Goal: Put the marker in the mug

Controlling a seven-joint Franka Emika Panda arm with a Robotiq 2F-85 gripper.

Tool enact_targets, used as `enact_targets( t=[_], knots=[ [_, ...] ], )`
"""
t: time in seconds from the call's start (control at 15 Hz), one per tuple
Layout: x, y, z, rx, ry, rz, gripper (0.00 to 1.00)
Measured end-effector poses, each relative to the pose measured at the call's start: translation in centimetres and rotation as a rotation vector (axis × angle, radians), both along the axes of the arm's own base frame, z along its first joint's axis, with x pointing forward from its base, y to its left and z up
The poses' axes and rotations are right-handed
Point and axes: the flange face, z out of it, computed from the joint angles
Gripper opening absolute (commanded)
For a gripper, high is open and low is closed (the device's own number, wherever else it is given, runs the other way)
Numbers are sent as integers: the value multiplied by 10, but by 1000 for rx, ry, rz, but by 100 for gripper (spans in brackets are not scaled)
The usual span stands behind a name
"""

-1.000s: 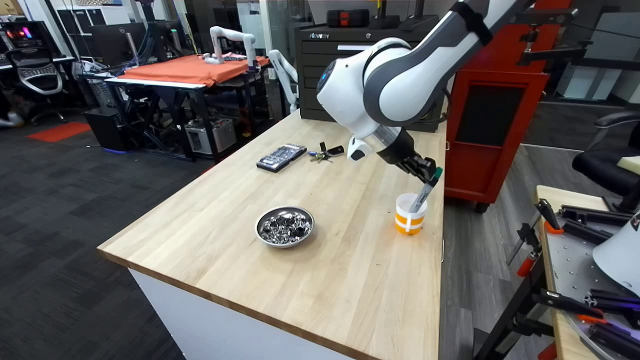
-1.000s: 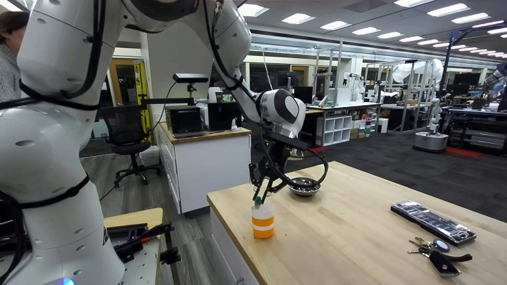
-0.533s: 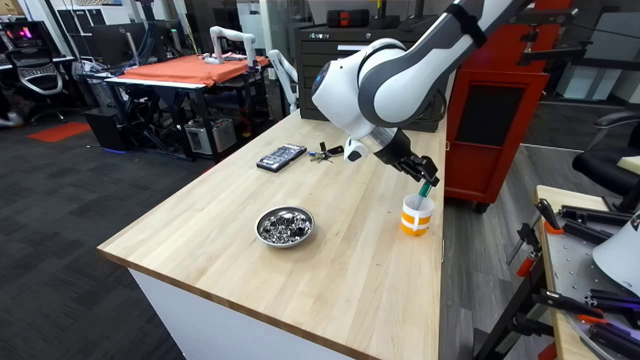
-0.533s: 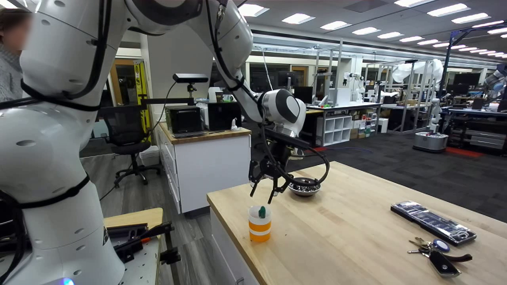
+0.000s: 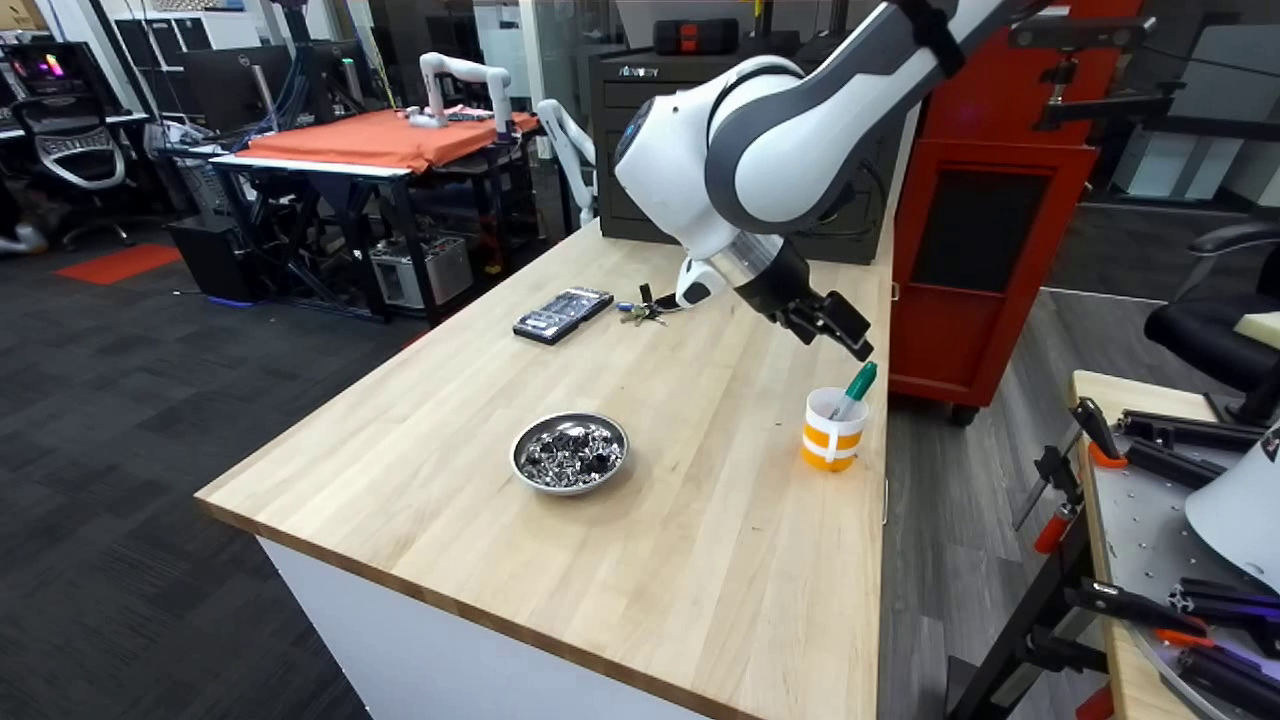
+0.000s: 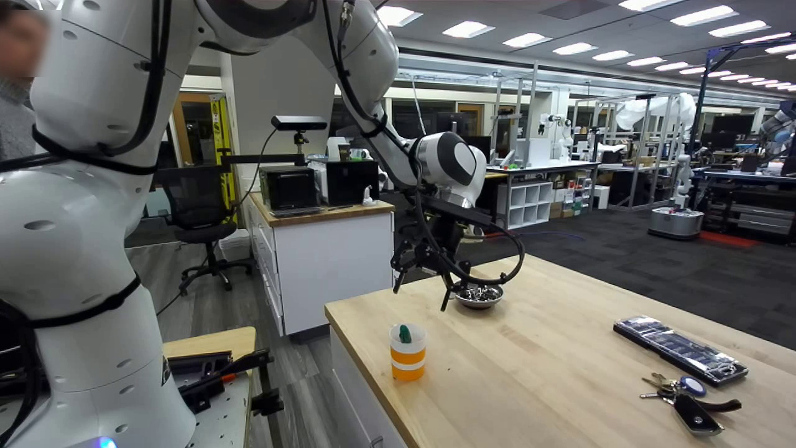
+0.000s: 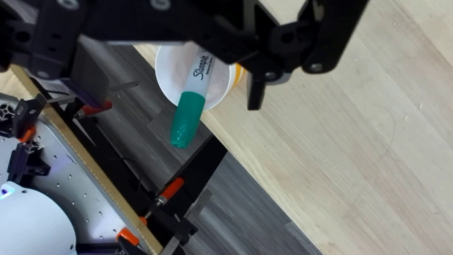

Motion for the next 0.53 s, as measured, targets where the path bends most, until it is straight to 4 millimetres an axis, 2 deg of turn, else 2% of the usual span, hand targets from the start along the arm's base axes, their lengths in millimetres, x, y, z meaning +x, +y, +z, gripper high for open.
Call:
enact_targets(
  t=[0.4, 0.53],
  knots=[
    [14, -10, 35, 68, -78, -108, 100],
    [14, -11, 39, 71, -85, -112, 100]
  ],
)
